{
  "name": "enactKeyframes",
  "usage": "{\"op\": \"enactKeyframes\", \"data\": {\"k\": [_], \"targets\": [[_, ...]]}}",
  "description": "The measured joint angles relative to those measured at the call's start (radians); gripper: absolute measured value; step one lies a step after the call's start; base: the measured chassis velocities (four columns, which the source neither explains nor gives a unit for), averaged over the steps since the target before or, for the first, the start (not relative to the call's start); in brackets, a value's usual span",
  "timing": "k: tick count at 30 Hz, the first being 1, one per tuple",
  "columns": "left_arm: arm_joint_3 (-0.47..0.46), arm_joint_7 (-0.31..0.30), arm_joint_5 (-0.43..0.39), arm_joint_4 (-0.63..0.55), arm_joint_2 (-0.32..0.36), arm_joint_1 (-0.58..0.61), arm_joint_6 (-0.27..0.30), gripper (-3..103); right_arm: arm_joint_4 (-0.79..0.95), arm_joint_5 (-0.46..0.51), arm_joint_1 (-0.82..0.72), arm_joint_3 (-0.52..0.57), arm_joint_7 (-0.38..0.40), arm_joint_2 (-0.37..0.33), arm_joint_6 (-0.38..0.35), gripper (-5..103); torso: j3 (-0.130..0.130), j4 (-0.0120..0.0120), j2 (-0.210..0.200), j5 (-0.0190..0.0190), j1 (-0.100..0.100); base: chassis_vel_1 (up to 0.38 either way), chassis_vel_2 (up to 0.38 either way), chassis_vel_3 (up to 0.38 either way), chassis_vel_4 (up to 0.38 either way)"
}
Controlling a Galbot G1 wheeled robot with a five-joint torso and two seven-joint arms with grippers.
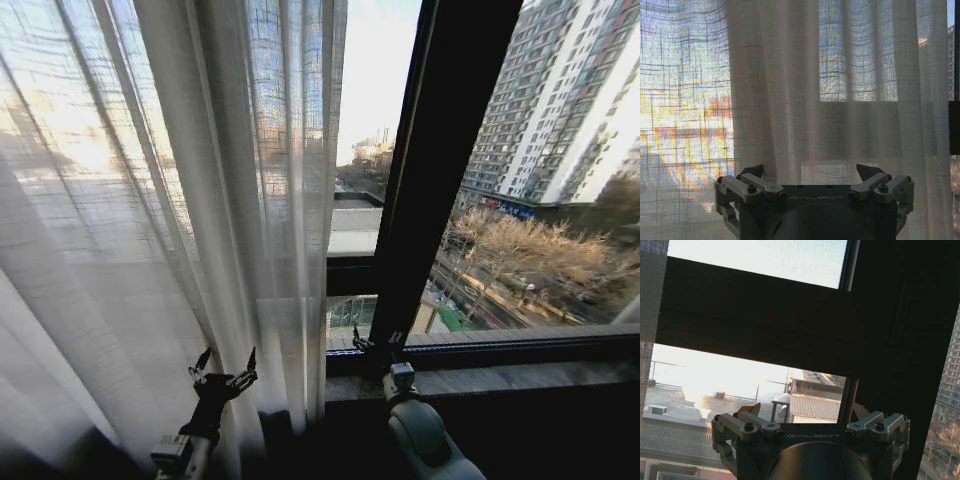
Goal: Open the curtains by pulling them apart, changing their state from closed to fully open.
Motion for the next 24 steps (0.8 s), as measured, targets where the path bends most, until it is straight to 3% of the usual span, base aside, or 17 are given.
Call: {"op": "enactKeyframes", "data": {"k": [10,24], "targets": [[-0.001,0.000,0.000,0.005,-0.003,0.000,-0.006,100,-0.003,0.000,0.006,-0.002,-0.001,0.000,-0.001,100,0.000,0.0001,0.000,-0.0001,0.000,-0.032,-0.029,0.031,0.027],[-0.005,0.001,-0.002,0.017,-0.005,-0.007,-0.023,100,-0.015,-0.005,0.010,-0.005,-0.003,0.002,0.017,100,0.000,-0.0001,0.000,0.0005,0.000,-0.139,-0.156,0.152,0.155]]}}
